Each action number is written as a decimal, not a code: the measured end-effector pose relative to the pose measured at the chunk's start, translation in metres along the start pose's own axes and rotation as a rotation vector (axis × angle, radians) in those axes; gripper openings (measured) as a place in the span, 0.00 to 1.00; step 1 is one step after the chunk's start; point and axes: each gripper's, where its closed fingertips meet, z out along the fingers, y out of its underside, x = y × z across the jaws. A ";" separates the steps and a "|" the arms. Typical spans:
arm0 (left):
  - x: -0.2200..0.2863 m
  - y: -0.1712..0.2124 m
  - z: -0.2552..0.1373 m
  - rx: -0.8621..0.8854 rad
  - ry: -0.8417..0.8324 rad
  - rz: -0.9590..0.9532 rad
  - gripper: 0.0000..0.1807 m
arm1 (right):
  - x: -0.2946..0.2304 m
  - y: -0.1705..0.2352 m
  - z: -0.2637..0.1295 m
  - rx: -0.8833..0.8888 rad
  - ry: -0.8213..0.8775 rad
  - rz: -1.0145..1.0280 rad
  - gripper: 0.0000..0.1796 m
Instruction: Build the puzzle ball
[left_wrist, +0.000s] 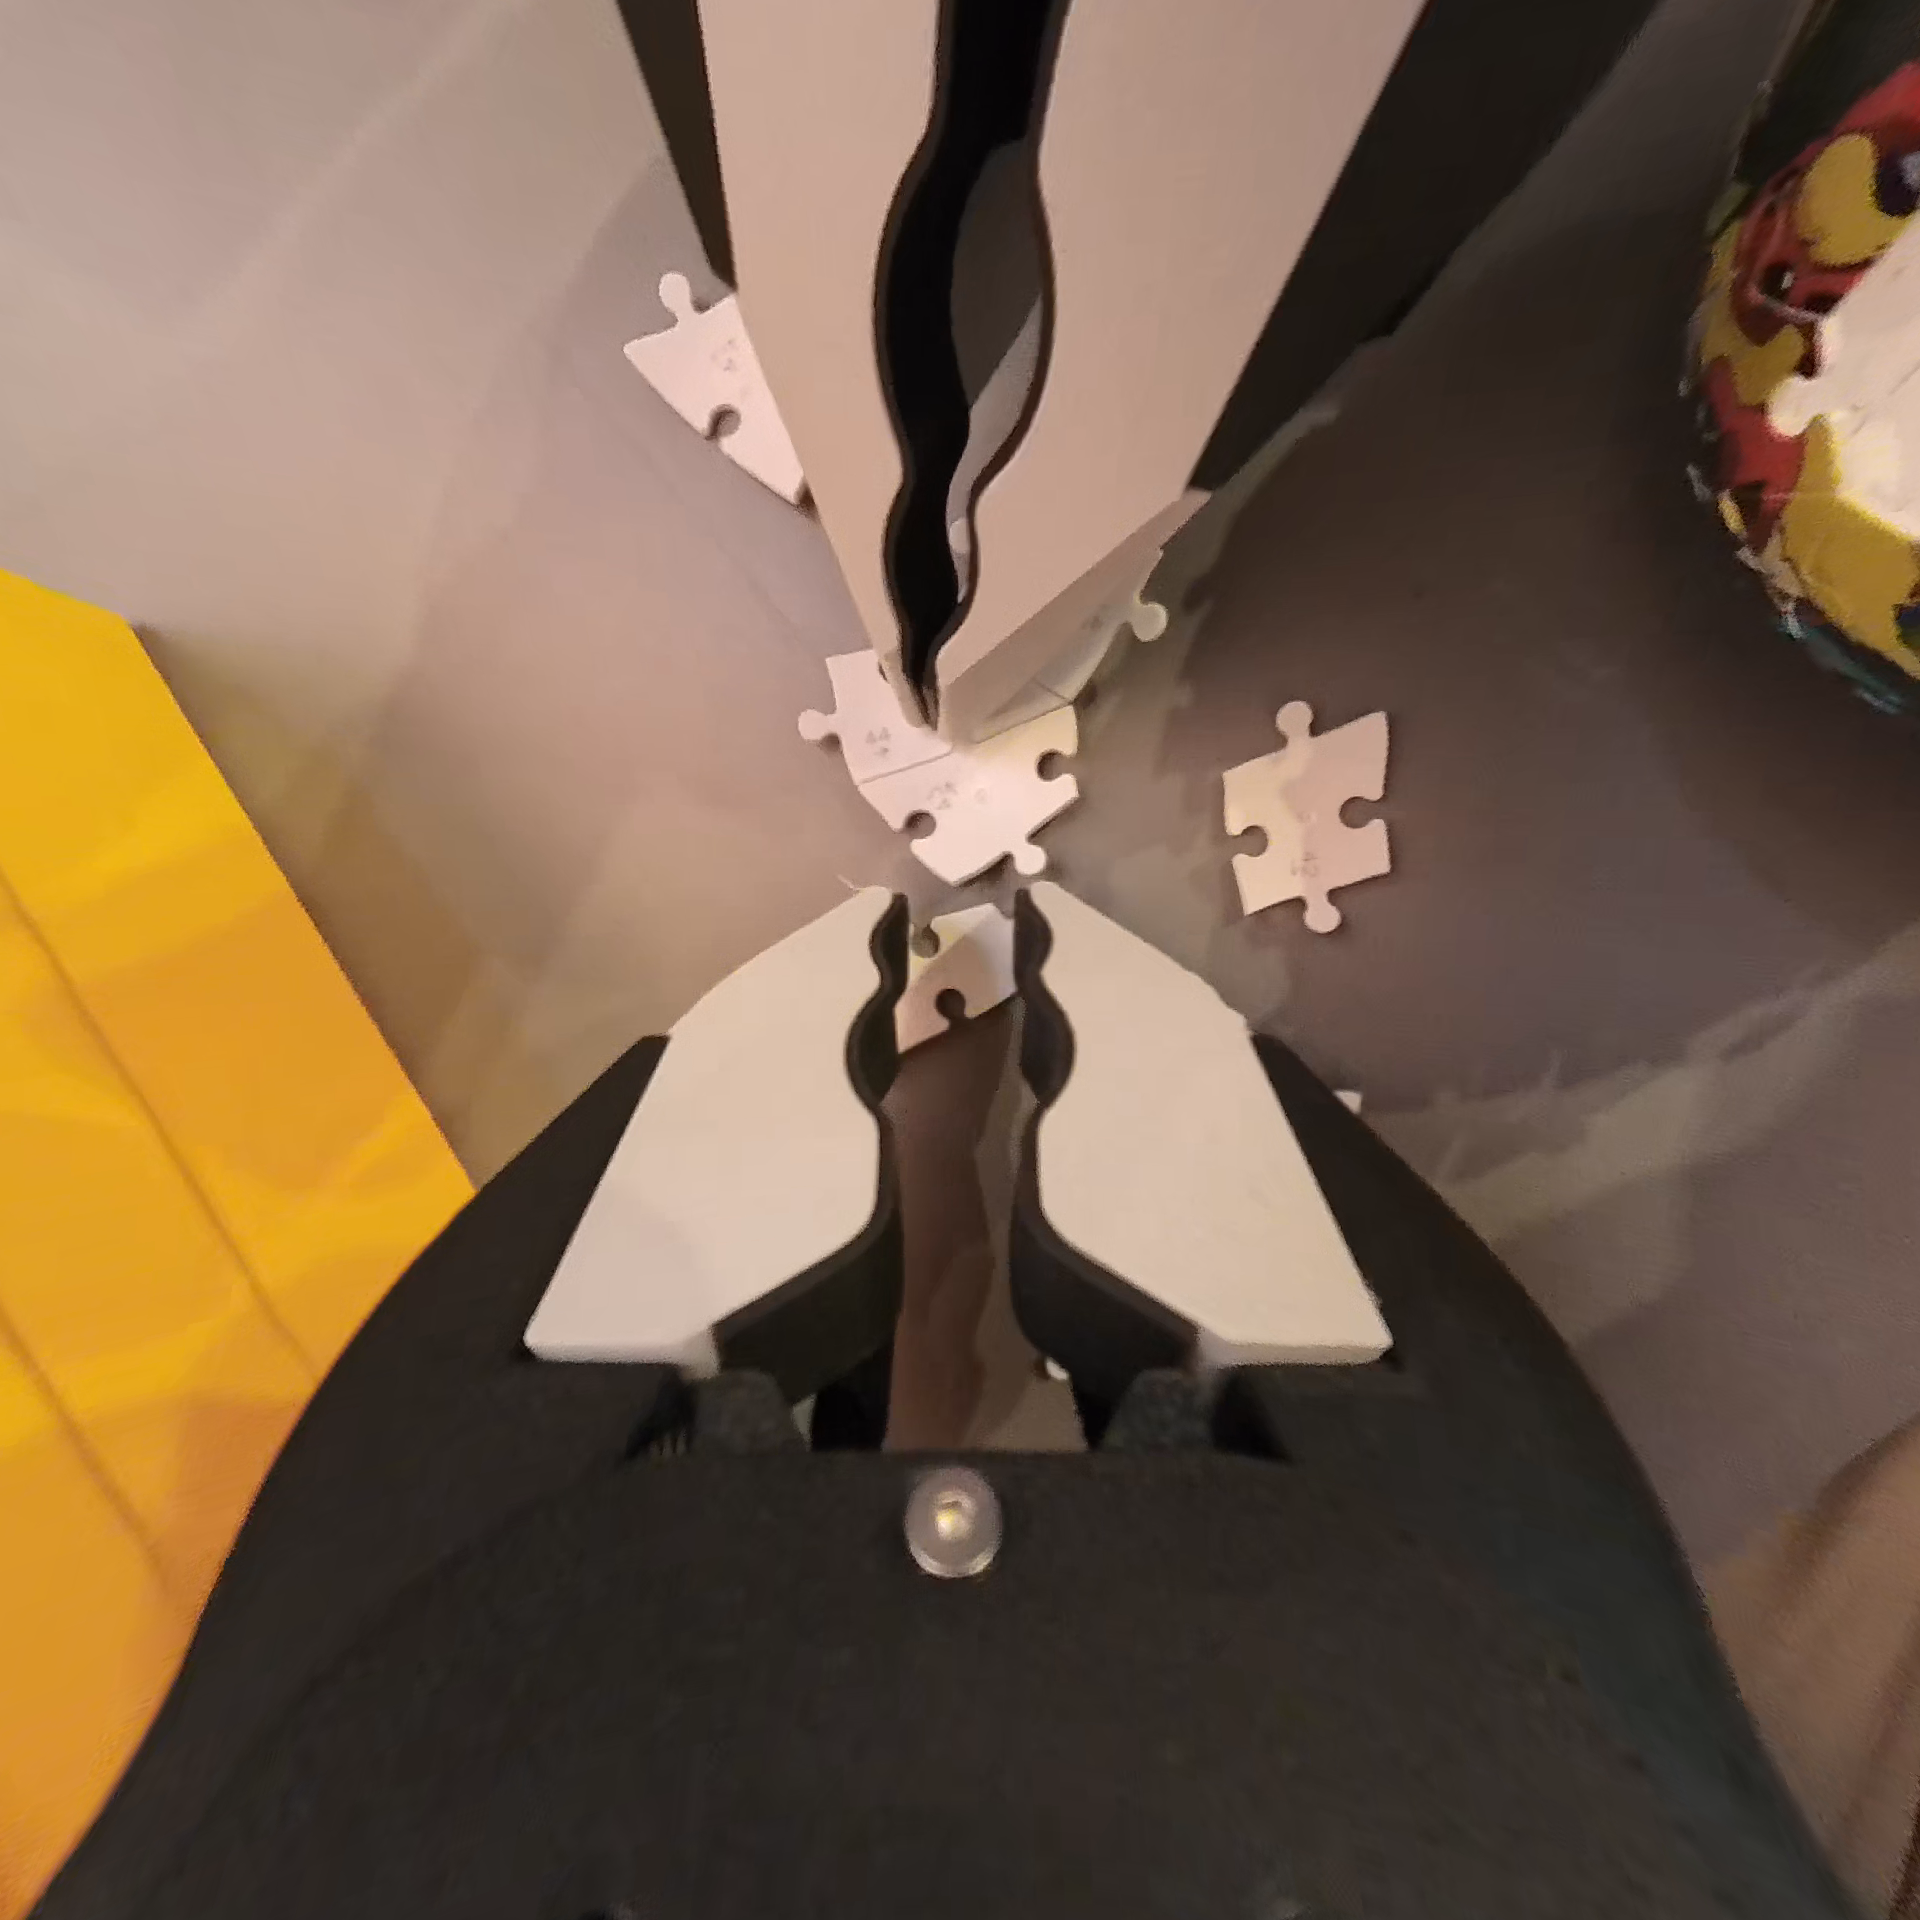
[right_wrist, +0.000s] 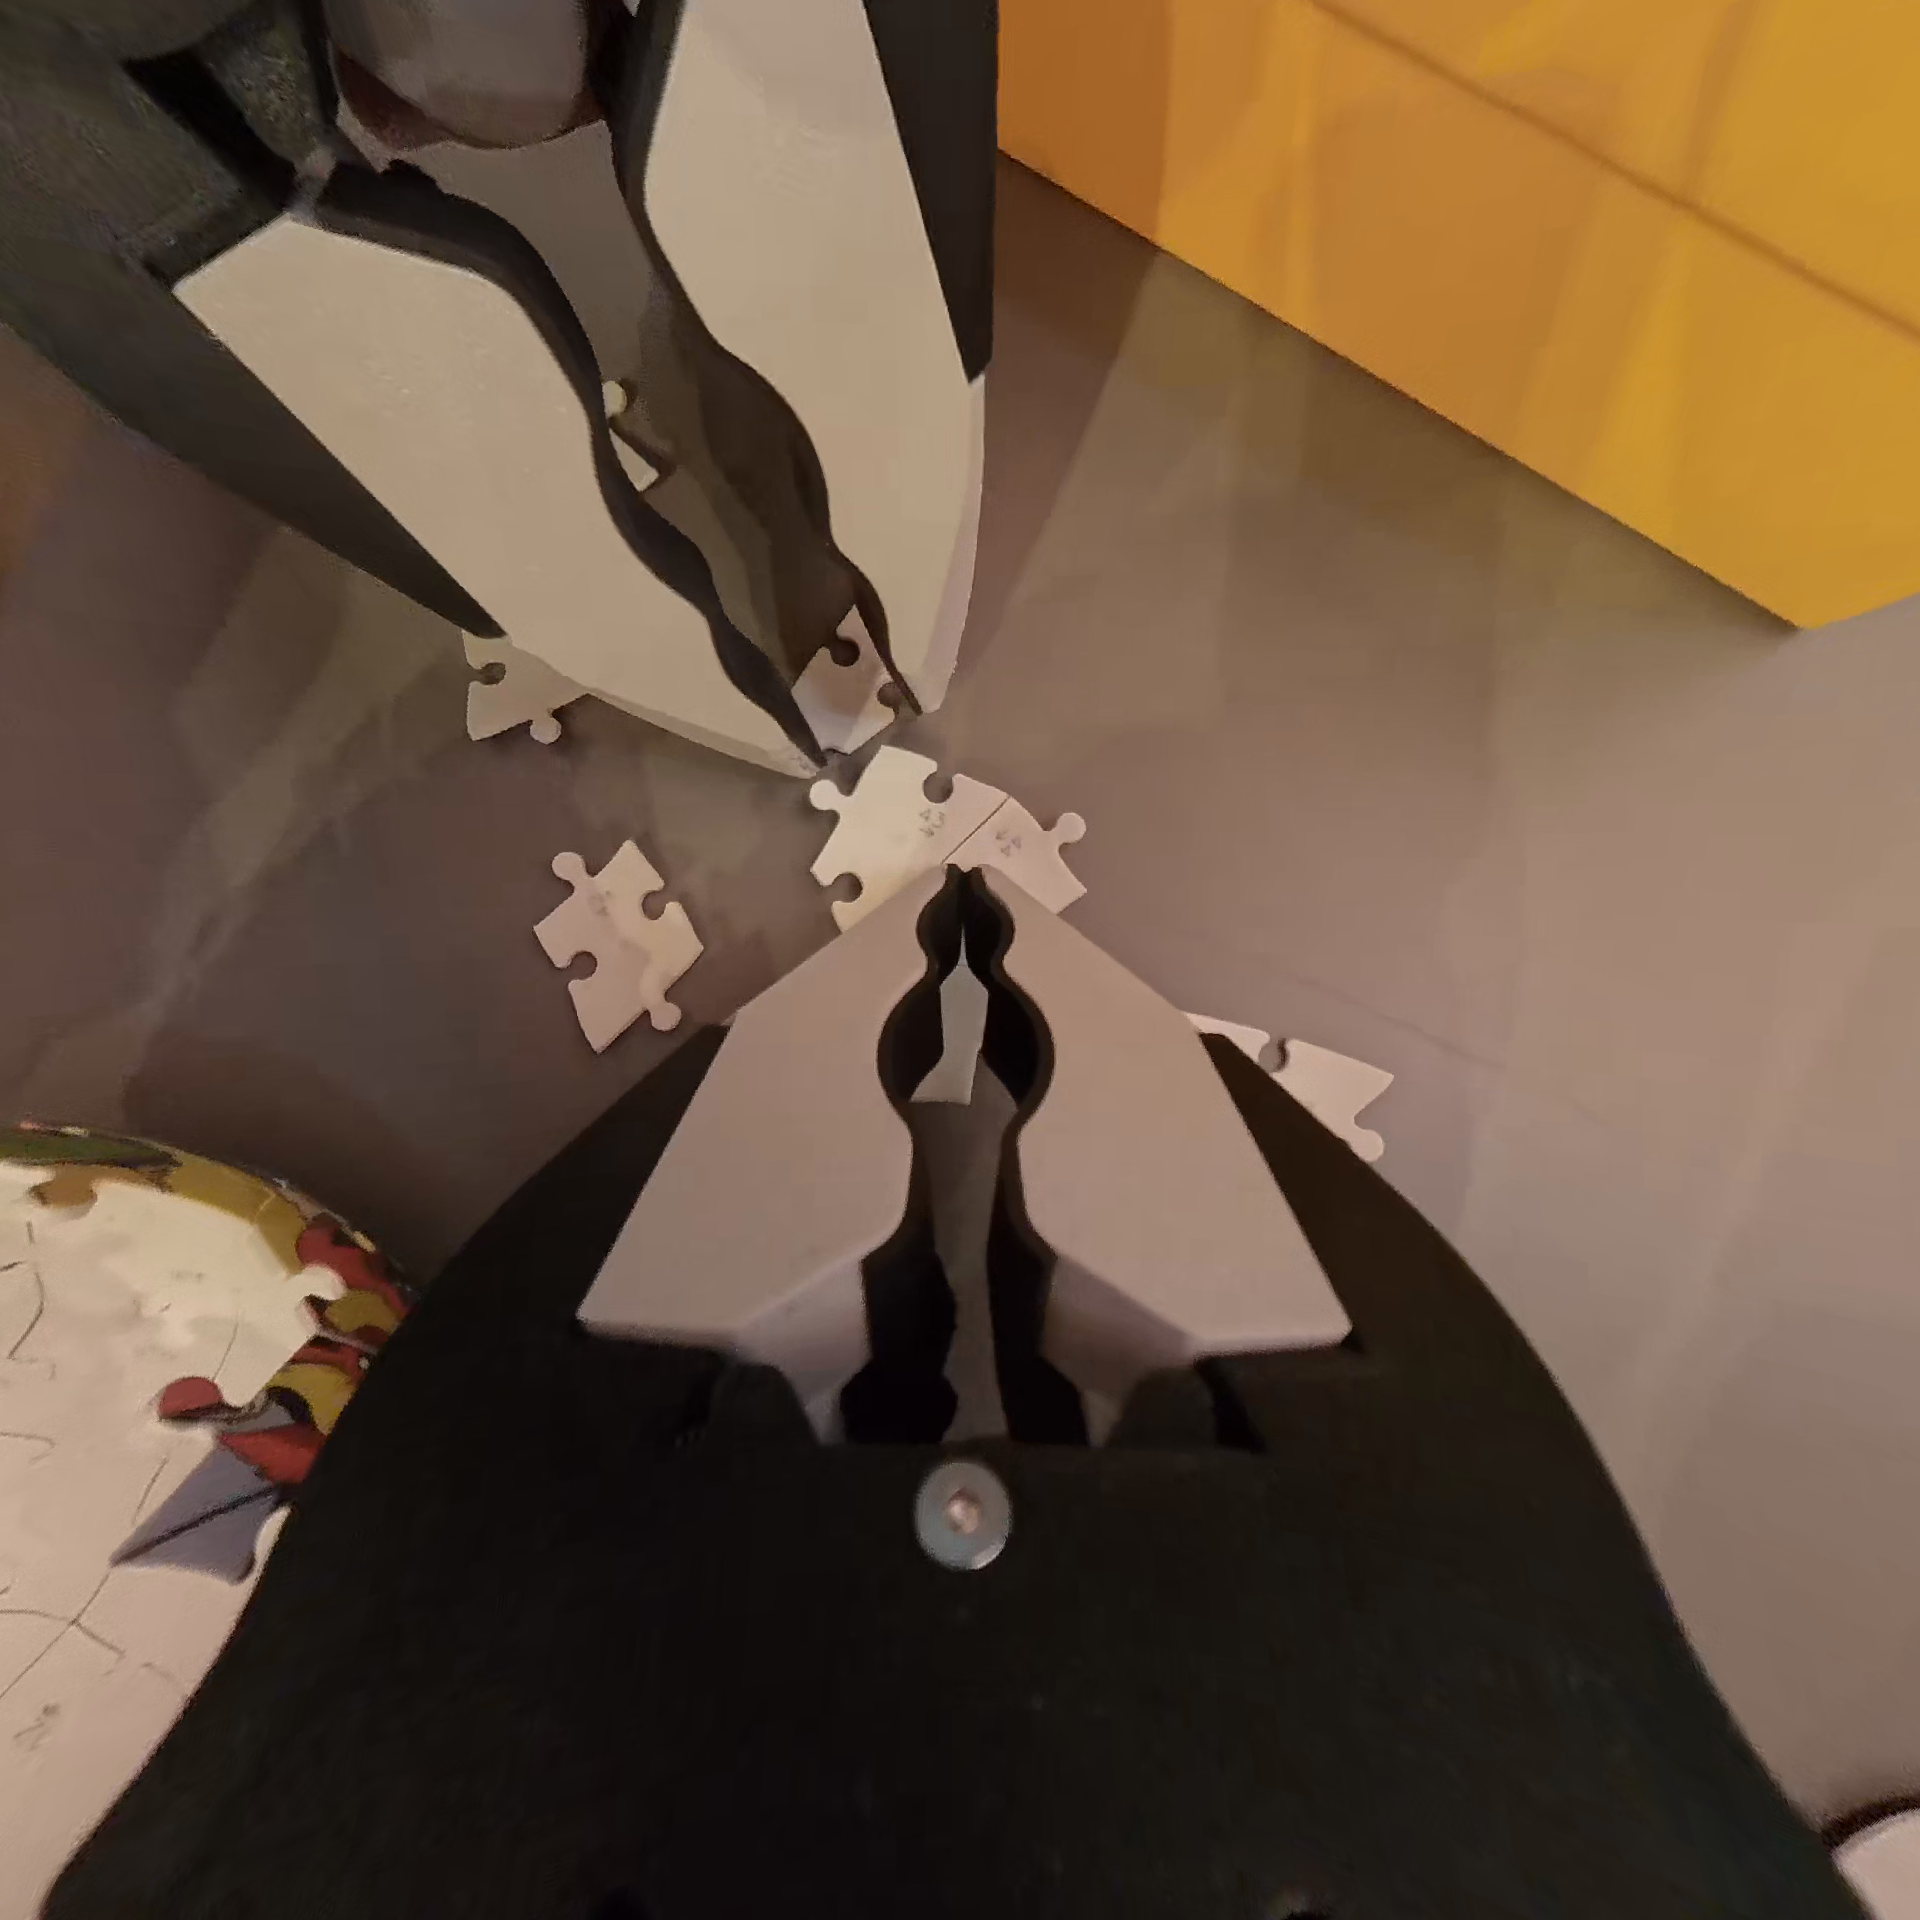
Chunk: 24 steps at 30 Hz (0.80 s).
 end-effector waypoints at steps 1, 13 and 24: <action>0.001 0.001 0.001 0.000 0.005 -0.012 0.11 | 0.000 0.000 0.000 -0.003 0.007 -0.013 0.00; 0.006 -0.005 0.005 0.099 0.060 -0.114 0.12 | -0.001 0.000 0.000 0.003 0.033 -0.078 0.00; 0.006 -0.007 0.004 0.133 0.060 -0.120 0.12 | -0.001 0.000 0.000 0.030 0.015 -0.054 0.00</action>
